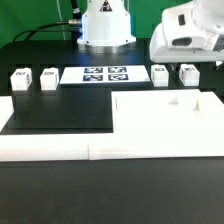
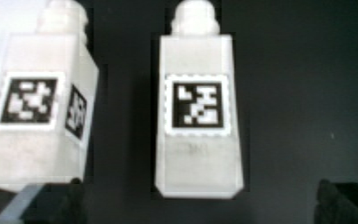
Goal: Assemble square table
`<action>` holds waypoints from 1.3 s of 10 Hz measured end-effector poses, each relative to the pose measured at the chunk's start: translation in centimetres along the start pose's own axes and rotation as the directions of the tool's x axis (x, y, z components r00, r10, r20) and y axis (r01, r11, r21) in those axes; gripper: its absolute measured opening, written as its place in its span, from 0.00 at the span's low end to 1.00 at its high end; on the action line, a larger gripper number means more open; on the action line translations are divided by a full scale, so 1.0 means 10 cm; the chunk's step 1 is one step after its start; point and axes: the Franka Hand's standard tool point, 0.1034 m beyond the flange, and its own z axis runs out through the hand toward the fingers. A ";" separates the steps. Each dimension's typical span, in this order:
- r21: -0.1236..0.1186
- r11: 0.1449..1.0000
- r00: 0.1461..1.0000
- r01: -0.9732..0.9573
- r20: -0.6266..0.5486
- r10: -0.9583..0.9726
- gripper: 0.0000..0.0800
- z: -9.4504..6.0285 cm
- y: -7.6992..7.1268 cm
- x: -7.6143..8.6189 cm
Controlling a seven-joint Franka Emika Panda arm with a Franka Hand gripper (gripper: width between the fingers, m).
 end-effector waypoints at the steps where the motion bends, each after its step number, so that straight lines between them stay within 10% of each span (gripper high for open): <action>1: -0.027 0.999 0.993 -0.043 0.111 0.046 0.81 0.13 -0.04 -0.06; 10: -0.051 0.998 0.987 -0.032 0.153 0.039 0.81 0.44 -0.08 -0.07; 13: -0.051 0.998 0.987 -0.030 0.154 0.038 0.35 0.45 -0.08 -0.07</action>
Offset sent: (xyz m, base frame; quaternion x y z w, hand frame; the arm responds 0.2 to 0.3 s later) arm 0.0000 0.0000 0.0000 0.0000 0.0000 0.0000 1.0000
